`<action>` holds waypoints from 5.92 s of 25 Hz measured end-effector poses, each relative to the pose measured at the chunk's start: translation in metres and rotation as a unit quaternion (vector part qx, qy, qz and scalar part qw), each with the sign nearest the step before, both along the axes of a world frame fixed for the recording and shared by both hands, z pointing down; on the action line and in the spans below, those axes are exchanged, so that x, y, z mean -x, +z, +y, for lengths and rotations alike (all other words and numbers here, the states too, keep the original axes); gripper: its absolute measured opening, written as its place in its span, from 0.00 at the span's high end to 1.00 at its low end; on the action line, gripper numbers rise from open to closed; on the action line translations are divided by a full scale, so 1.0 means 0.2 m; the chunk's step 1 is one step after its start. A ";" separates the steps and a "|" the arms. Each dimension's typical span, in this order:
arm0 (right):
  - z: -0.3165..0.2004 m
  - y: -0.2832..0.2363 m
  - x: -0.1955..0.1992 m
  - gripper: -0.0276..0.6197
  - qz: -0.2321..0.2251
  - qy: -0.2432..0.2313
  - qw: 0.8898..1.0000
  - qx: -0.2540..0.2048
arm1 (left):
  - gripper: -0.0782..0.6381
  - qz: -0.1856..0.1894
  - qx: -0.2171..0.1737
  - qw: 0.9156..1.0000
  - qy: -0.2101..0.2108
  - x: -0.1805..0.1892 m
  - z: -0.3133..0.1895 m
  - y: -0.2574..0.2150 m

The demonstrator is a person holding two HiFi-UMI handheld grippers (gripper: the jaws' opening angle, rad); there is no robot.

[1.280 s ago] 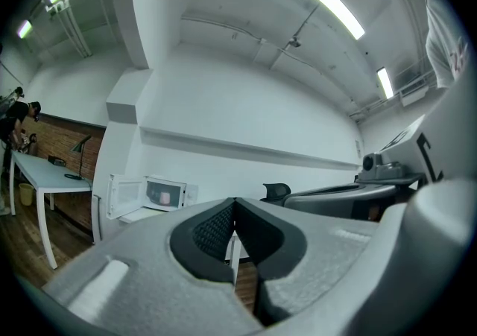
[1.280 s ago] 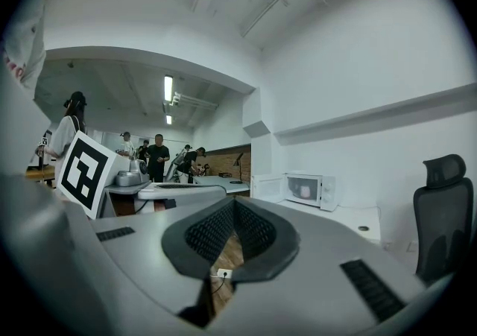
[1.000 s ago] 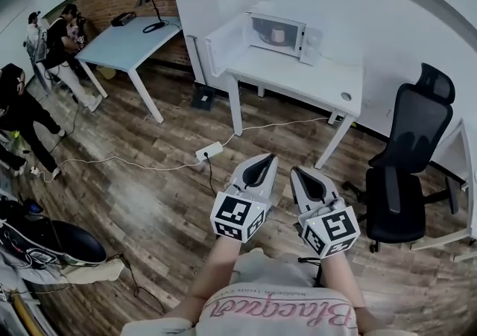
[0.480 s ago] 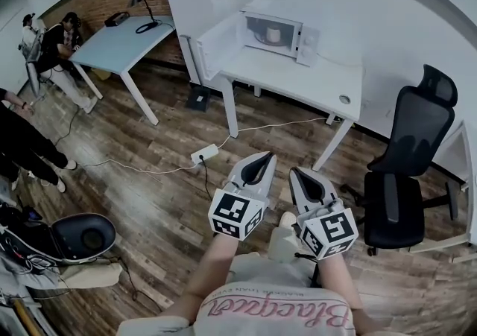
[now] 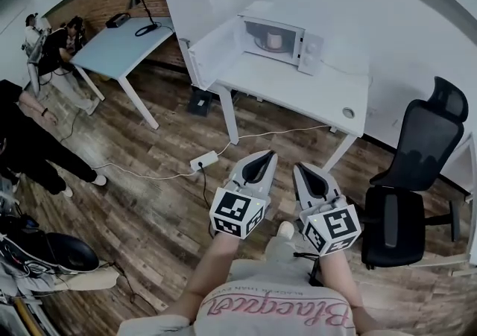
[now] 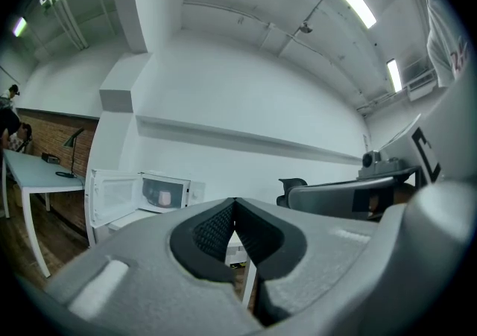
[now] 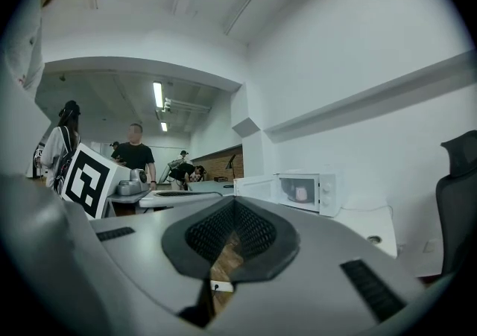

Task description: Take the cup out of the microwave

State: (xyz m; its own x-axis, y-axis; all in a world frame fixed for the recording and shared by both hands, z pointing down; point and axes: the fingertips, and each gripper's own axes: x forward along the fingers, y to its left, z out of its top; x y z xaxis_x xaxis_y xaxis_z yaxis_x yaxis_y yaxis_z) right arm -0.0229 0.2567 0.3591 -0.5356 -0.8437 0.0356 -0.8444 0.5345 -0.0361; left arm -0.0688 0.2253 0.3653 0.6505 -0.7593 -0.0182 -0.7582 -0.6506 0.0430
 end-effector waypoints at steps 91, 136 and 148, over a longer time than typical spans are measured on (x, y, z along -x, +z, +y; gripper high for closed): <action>-2.89 0.20 -0.29 0.94 0.025 -0.022 0.998 0.053 | 0.57 -0.027 0.051 0.998 -0.025 -0.24 -3.07 0.43; -3.17 0.45 -0.37 0.94 0.044 -0.026 0.995 0.084 | 0.82 -0.108 0.085 0.983 -0.126 -0.22 -3.73 0.81; -3.16 0.47 -0.36 0.94 0.044 -0.028 0.995 0.088 | 0.82 -0.093 0.081 0.983 -0.138 -0.21 -3.71 0.80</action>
